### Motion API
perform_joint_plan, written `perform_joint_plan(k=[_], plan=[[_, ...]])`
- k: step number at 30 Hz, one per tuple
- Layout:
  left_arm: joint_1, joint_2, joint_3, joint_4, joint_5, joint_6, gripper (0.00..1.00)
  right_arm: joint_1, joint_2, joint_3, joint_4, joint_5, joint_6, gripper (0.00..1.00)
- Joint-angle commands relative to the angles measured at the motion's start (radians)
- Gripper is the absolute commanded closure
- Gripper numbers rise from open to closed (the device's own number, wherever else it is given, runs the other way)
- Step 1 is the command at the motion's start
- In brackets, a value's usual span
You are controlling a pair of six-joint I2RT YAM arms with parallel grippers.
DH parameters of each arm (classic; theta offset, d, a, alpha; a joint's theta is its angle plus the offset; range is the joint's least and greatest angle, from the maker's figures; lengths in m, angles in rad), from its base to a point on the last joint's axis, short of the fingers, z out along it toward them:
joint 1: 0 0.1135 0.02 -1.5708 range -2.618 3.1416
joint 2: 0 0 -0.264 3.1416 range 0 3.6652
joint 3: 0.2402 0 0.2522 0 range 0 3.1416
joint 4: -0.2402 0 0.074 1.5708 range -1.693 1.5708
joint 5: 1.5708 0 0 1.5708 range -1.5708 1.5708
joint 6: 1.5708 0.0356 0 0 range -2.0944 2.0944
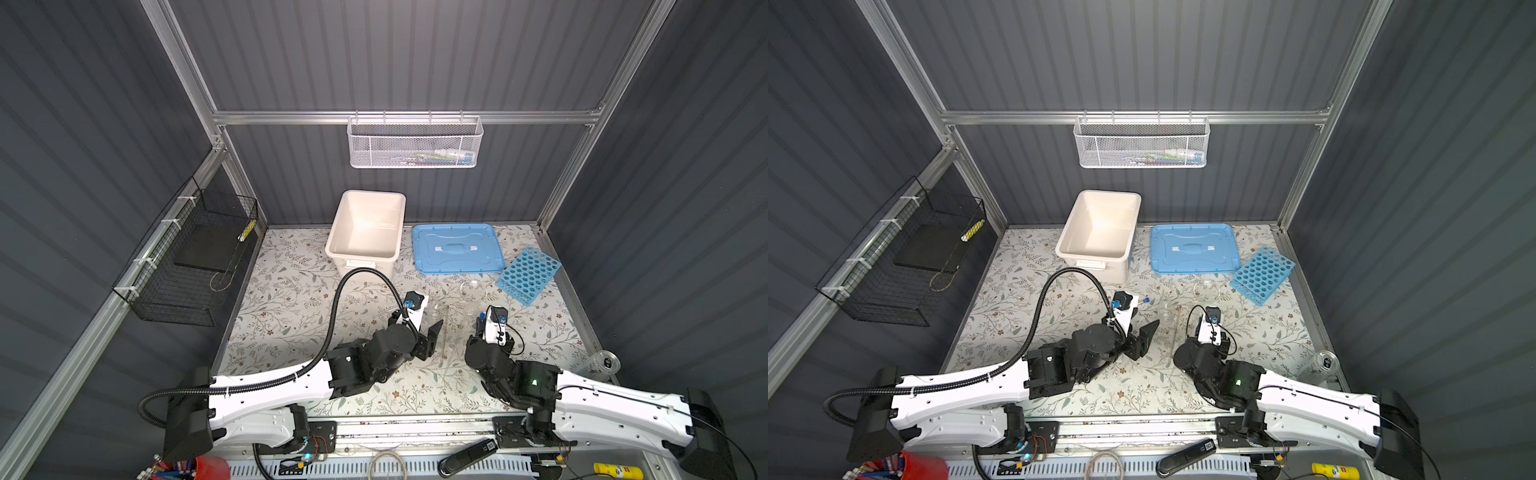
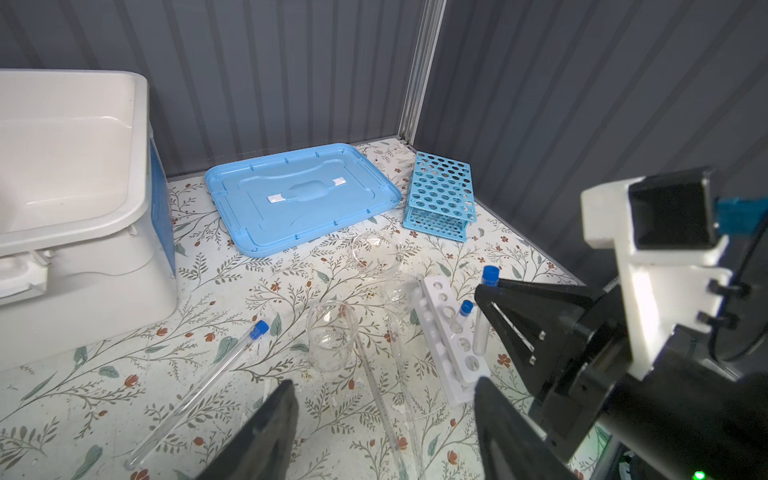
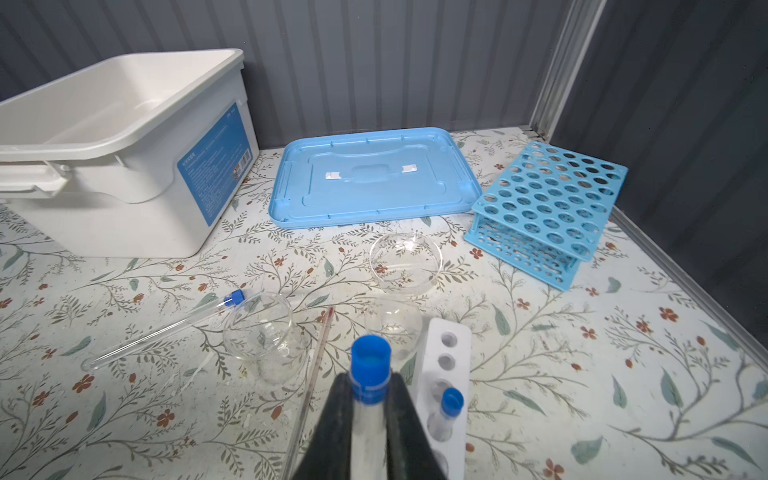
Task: Organize the chemistry lab equipment
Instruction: 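Carry the tube with the right gripper toward the white rack, then lower the blue-capped tube into a white rack hole with the right gripper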
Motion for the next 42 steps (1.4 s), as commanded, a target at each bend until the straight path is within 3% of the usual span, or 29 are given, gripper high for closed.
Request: perform_joint_plan(k=[1,4,14,19,21,42], plan=[[0.004,-0.036,-0.035,0.016,0.011,-0.016,0.32,0.037,0.02,-0.01,-0.14,0.158,0.253,0.88],[0.003,-0.061,-0.058,0.015,0.004,-0.009,0.32,0.069,0.006,-0.034,-0.264,0.198,0.433,0.88],[0.004,-0.13,-0.12,0.041,-0.029,0.019,0.32,0.079,-0.005,-0.101,-0.265,0.249,0.502,0.88],[0.003,-0.132,-0.136,0.064,-0.031,0.018,0.32,0.071,0.022,-0.11,-0.368,0.246,0.664,0.87],[0.003,-0.13,-0.143,0.07,-0.032,0.018,0.32,0.067,0.029,-0.127,-0.357,0.235,0.674,0.87],[0.003,-0.155,-0.177,0.084,-0.049,0.02,0.32,-0.059,0.069,-0.211,0.136,0.059,0.253,0.88]])
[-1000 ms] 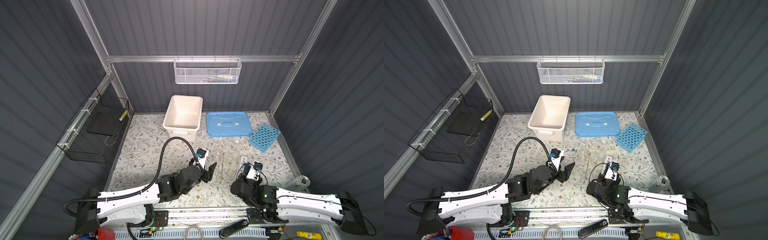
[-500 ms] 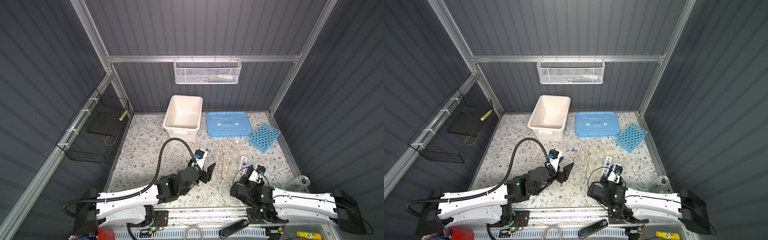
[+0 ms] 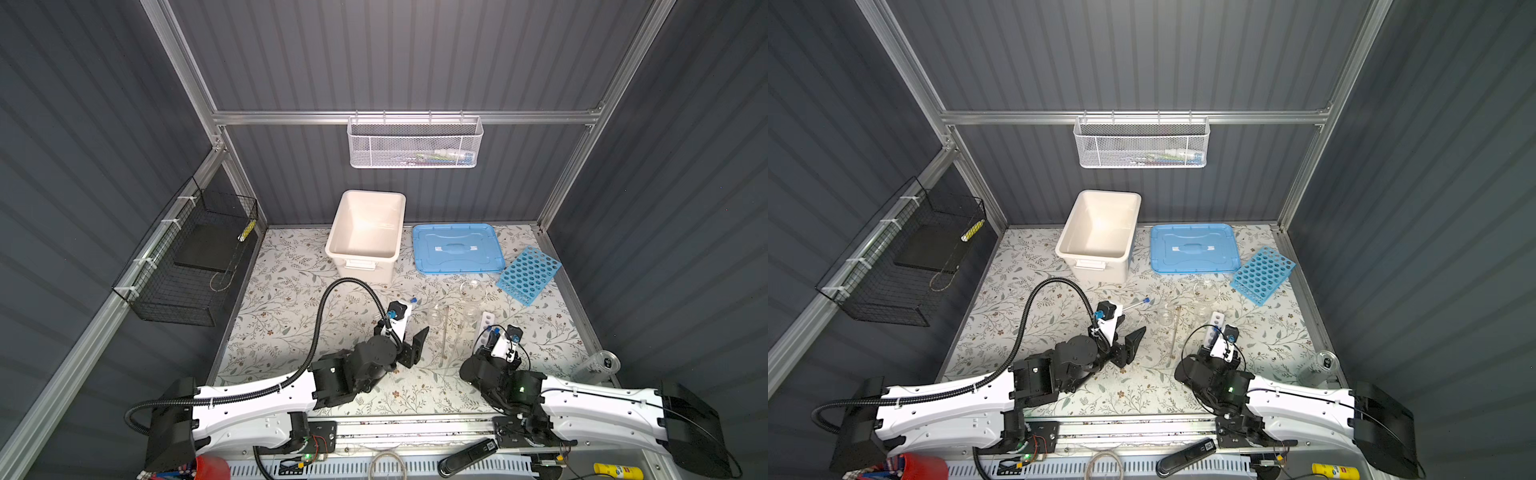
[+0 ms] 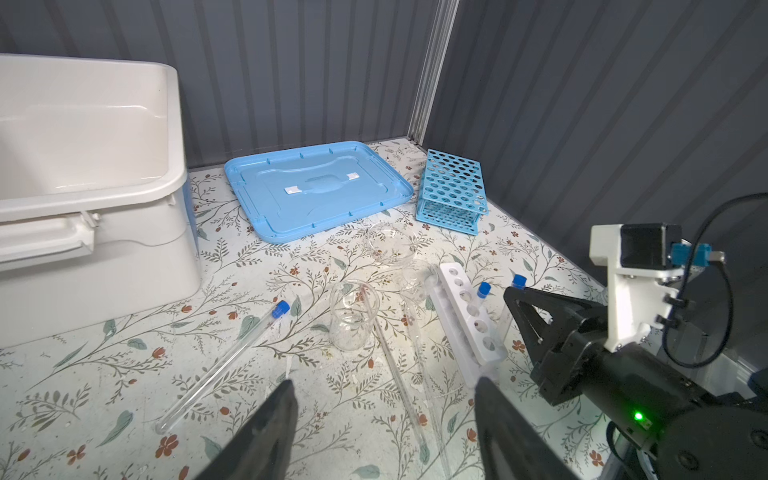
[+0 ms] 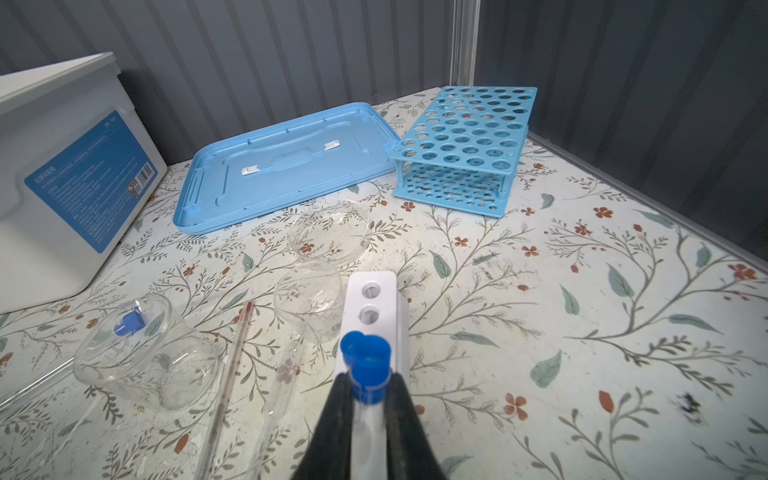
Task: Organize the chemistry lab equipment
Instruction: 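Lower the blue-capped tube into a white rack hole with the right gripper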
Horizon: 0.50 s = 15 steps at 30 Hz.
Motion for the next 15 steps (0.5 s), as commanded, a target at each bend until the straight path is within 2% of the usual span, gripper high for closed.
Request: perform_joint_plan(k=[1,5,15], plan=[[0.003,-0.022,-0.009,0.019,-0.025,0.016,0.32,-0.024,0.008,-0.013,0.112,-0.041,-0.105,0.88],[0.004,-0.02,-0.009,0.021,-0.027,0.014,0.32,-0.051,0.023,-0.032,0.201,-0.072,-0.161,0.89],[0.003,-0.004,-0.005,0.03,-0.032,0.019,0.32,-0.097,-0.034,-0.065,0.238,-0.094,-0.215,0.89]])
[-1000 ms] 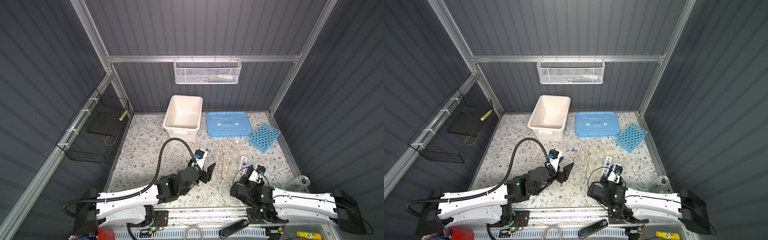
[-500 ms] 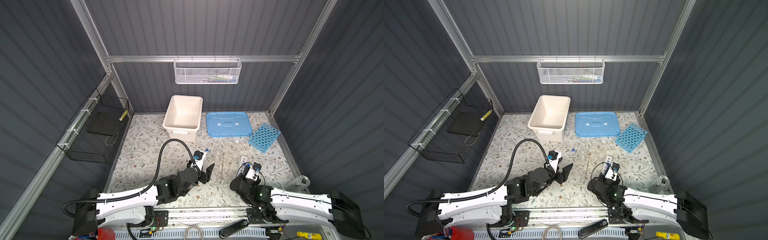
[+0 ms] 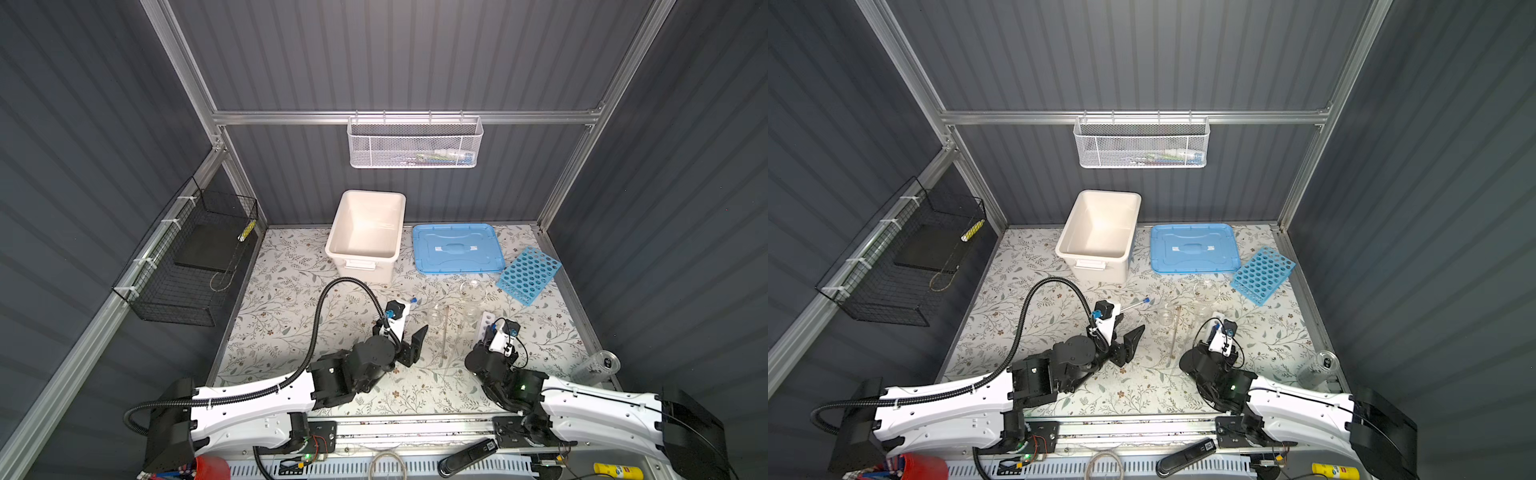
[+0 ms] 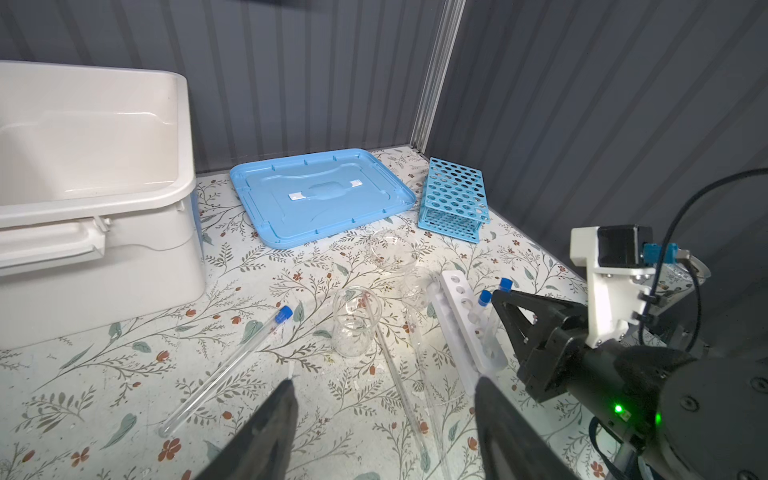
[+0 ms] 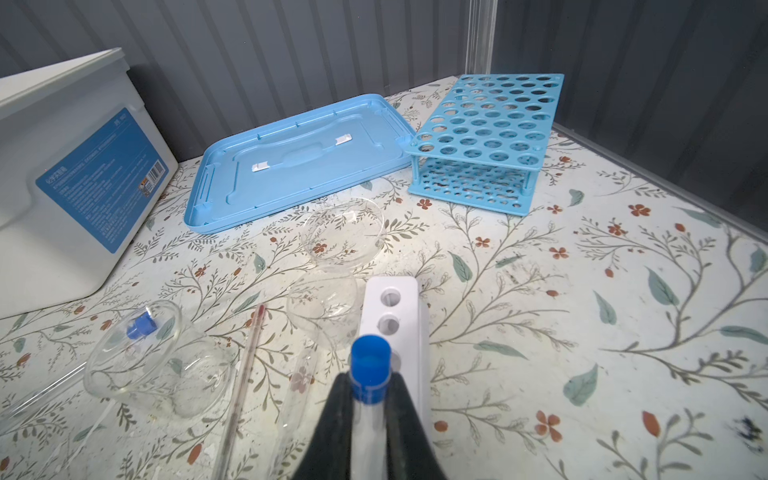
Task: Organize the chemistry lab equipment
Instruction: 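Lower the blue-capped tube into a white rack hole with the right gripper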
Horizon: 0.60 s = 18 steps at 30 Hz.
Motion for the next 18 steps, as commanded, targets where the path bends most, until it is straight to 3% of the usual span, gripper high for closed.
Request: perform_joint_plan(k=[1,18], plan=[[0.004,0.003,-0.002,0.016,-0.022,0.02,0.32,-0.007,-0.017,-0.02,0.02,-0.004,-0.033,0.89],[0.004,0.0,-0.011,0.024,-0.037,0.025,0.31,-0.095,0.019,-0.005,0.115,-0.078,-0.152,0.89]])
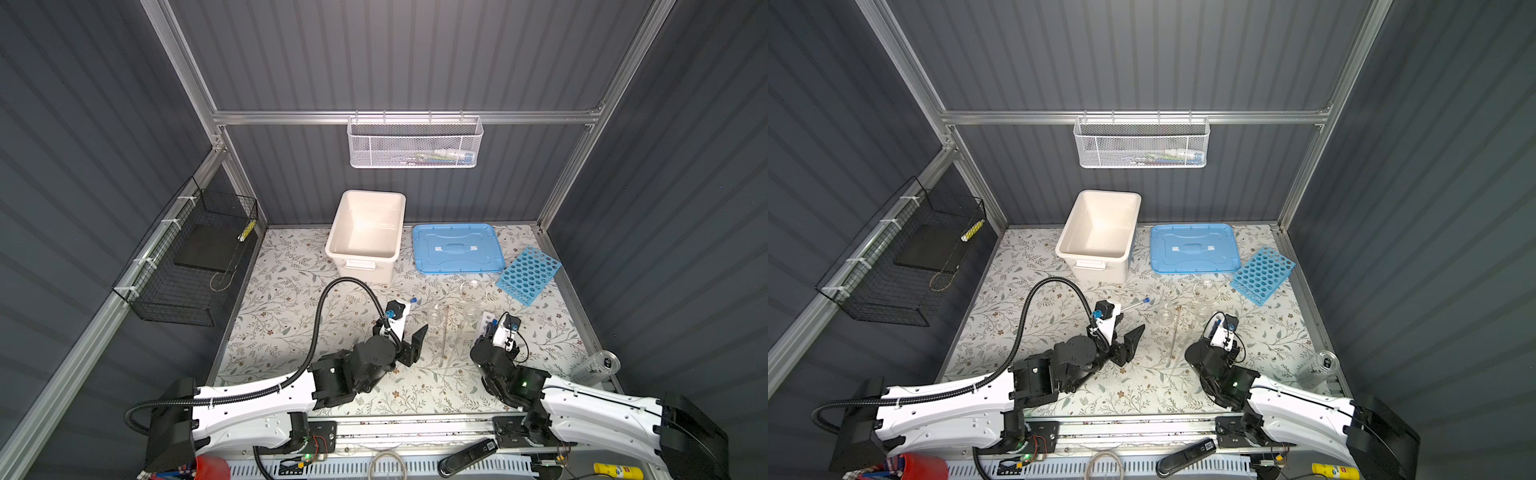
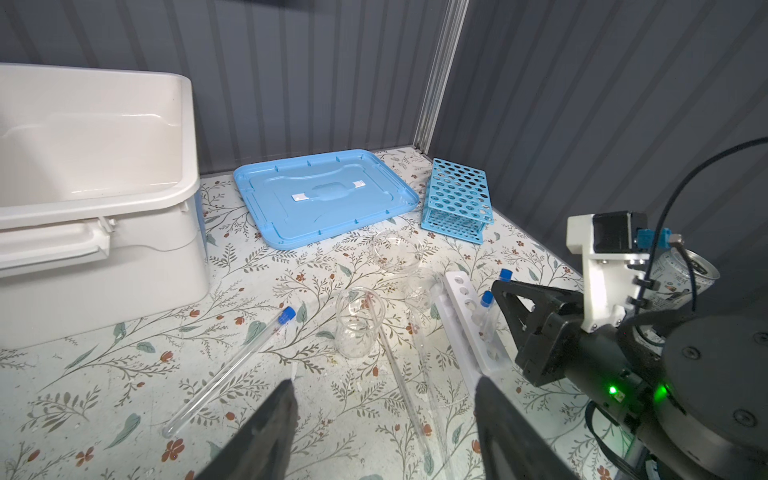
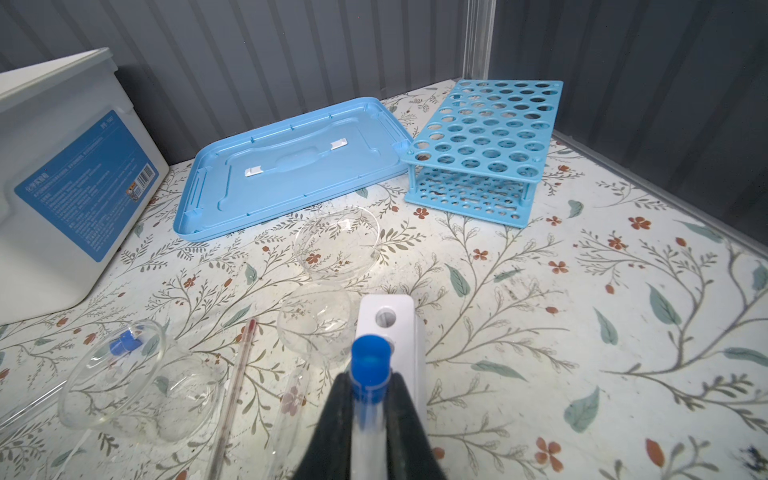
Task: Organize the chemistry lab equipment
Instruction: 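Lower the blue-capped tube into a white rack hole with the right gripper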
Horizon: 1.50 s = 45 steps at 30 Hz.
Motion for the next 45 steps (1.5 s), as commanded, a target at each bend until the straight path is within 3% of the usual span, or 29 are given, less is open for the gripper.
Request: perform_joint_plan(k=[1,24,45], plan=[[0.004,-0.007,-0.009,0.017,-0.027,0.02,0.31,-0.006,0.015,0.003,0.011,-0.014,-0.023,0.89],[0.004,-0.002,-0.012,0.027,-0.032,0.024,0.31,-0.019,0.16,0.013,0.044,-0.044,-0.025,0.87],[0.004,-0.02,-0.035,0.042,-0.038,0.022,0.31,-0.019,0.243,0.072,-0.049,-0.095,-0.02,0.84]])
